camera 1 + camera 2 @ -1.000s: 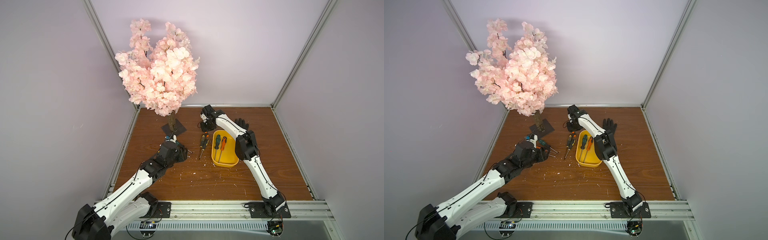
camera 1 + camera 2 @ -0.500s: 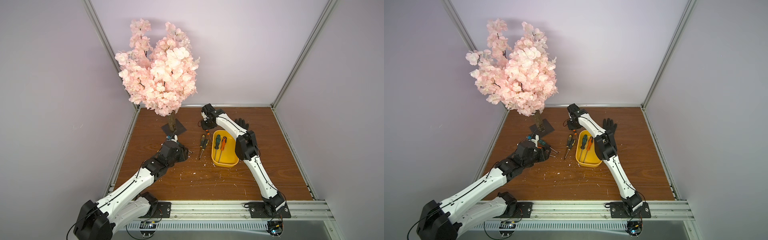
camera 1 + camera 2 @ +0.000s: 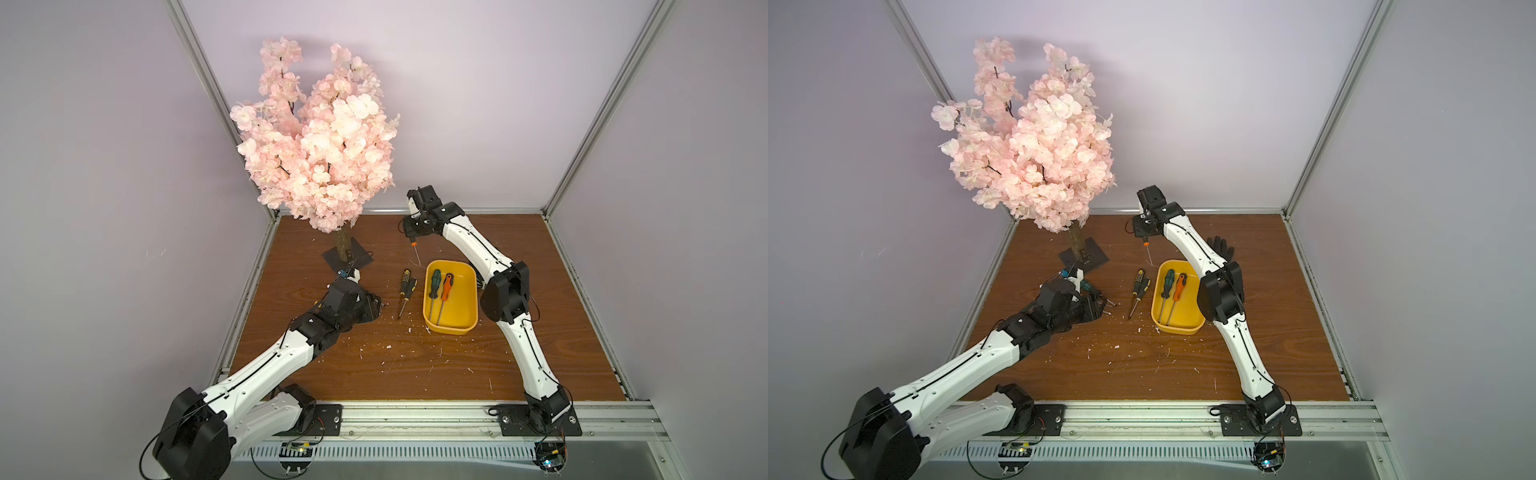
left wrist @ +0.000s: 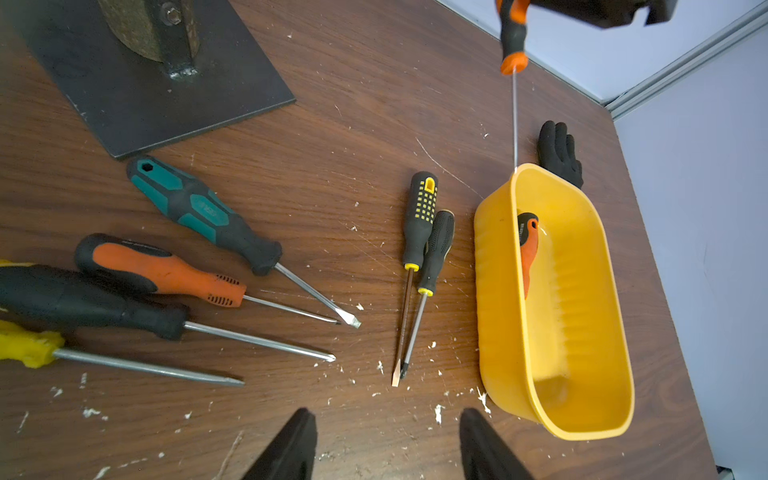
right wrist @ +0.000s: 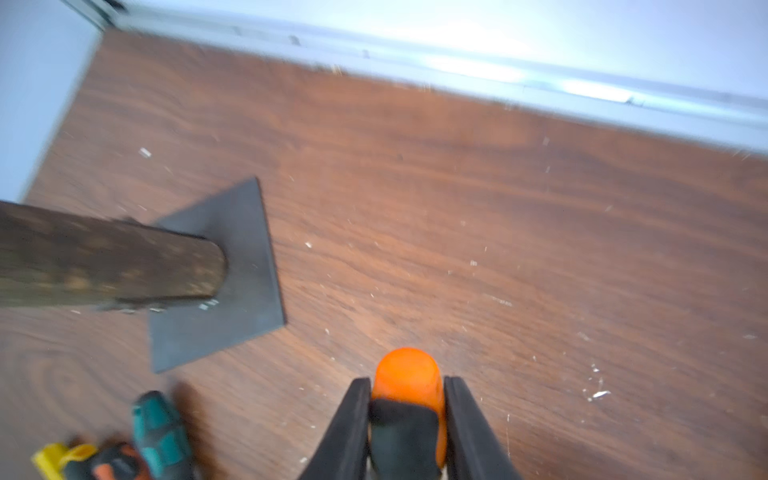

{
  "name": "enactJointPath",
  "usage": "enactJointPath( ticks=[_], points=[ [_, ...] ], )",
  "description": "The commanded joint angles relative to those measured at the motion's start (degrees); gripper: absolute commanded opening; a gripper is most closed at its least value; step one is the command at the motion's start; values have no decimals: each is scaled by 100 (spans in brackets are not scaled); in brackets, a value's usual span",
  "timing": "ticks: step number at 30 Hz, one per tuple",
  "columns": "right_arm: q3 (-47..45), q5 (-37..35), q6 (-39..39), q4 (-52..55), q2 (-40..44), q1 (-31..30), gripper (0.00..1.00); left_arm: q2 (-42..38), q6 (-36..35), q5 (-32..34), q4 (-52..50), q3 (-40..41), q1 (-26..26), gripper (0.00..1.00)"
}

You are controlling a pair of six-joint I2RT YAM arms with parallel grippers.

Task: Put the screwdriver on the desktop into the storage box
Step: Pick up the screwdriver from the center of the board, then place the screwdriver in the storage box.

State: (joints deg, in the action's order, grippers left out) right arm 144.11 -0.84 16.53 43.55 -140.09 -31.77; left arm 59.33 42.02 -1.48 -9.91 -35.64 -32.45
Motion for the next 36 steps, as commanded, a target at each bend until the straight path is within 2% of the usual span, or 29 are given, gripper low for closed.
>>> enactJointPath(
  ticks=[1, 6, 15, 21, 30, 36],
  points=[
    [159, 225, 228, -198, 461, 58, 27, 64, -94, -120, 170, -134, 63, 59],
    [-431, 399, 328, -293, 1017, 126, 27, 334, -219, -295, 283, -313, 60, 59],
    [-4099, 718, 817, -2195, 3173, 362, 27, 968, -385, -441, 436, -788, -154, 59],
    [-5800, 648, 1055, -2851, 4180, 470, 27, 1342, -422, -522, 534, -1032, -312, 59],
    [-7603, 464, 1563, -3570, 5022, 632, 26, 1582, -413, -587, 536, -1204, -425, 59],
    [-8390, 231, 1840, -3913, 5232, 663, 26, 1531, -396, -556, 515, -1160, -447, 59]
  ],
)
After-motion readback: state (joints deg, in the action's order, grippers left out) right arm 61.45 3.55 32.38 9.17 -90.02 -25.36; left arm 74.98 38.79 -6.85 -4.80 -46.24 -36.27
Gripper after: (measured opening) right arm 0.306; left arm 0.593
